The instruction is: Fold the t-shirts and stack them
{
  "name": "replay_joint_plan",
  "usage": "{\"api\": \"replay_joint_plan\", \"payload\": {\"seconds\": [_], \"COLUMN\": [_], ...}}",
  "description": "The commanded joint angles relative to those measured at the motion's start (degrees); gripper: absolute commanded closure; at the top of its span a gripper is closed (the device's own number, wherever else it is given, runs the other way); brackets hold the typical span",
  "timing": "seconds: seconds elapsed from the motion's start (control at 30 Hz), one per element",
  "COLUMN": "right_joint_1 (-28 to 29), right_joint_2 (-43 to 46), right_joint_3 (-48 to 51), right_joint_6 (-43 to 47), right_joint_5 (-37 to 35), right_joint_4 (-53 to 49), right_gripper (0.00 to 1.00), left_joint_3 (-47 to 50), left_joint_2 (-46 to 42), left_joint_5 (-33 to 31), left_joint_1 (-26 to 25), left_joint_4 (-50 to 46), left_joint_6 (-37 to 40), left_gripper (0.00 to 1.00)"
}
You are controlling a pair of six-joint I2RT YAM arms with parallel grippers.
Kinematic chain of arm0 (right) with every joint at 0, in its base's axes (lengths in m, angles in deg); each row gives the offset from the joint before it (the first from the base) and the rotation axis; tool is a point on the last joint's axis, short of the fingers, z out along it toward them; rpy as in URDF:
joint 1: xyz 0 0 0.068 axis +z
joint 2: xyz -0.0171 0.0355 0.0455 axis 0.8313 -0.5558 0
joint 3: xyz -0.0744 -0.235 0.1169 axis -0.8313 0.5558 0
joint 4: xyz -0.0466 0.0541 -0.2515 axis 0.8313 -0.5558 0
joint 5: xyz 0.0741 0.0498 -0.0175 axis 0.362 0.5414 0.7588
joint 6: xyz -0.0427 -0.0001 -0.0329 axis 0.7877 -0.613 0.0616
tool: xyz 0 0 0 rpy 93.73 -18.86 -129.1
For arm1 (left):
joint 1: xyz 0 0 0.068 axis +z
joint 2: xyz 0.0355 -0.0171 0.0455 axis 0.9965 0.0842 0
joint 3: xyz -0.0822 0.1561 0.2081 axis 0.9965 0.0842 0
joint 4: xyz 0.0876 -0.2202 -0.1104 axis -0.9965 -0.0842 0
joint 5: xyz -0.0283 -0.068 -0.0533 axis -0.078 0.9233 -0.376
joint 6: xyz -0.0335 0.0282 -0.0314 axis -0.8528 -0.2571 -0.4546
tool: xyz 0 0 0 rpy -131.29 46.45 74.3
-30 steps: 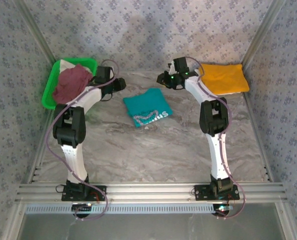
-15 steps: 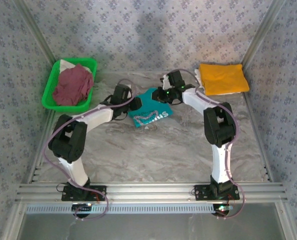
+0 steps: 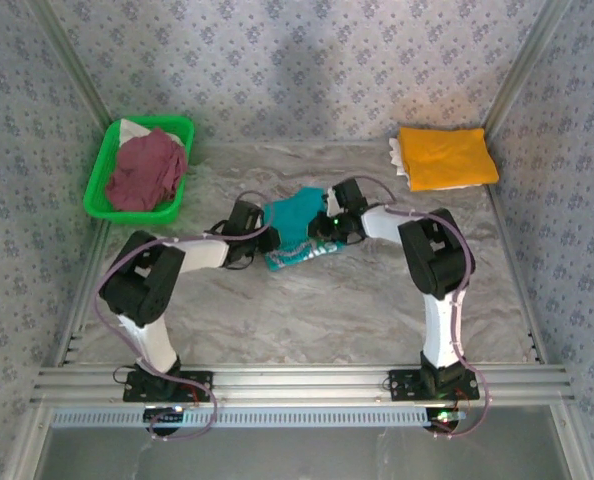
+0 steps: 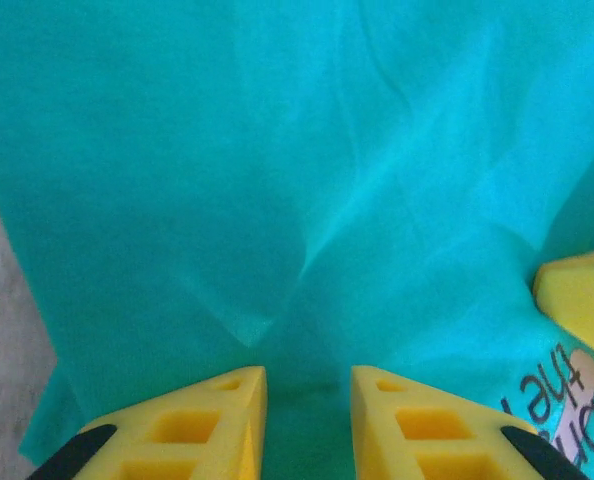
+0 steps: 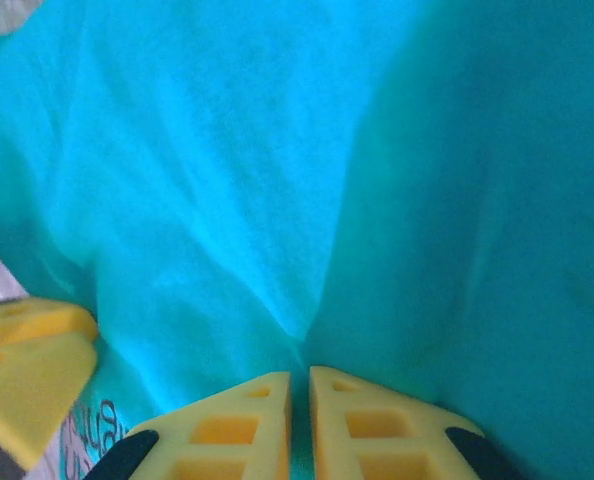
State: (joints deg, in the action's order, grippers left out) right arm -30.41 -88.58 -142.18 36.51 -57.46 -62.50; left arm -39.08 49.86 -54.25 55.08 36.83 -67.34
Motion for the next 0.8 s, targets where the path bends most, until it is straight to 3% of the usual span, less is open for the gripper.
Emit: {"api": "replay_joint_plan", "payload": {"seconds": [0.0,0.17,0.47,0.77], "right_joint_1": [4.72,8.42,1.01,1.43], "right_joint_2": [7.02,18.24,23.23,24.38], "right_joint_3": [8.88,15.92,9.76,14.32], "right_joint_6": [-4.92,-13.31,-6.44,-8.79], "right_joint_5": [-5.43,-9.54,-15.42,-18.94], "right_joint_4": [0.55,3.12,-10.03,-11.52], "right_gripper": [0.85,0.73,0.47,0.33], "left_joint_3": [2.82,3.39,1.3,4.15], "left_joint_2": [-5.91,-12.49,-18.03,-11.49], "left_joint_5": [-1.19,-5.74,-5.59,-5.54], "left_joint_1": [-0.22,0.74,-0.79,-2.14], "left_joint_4": [-2.14,-6.68,-10.32,-6.92], "left_joint_6": [4.46,10.15,11.03,10.59], "left_gripper": [0.73,0.71,0.7,0.7]}}
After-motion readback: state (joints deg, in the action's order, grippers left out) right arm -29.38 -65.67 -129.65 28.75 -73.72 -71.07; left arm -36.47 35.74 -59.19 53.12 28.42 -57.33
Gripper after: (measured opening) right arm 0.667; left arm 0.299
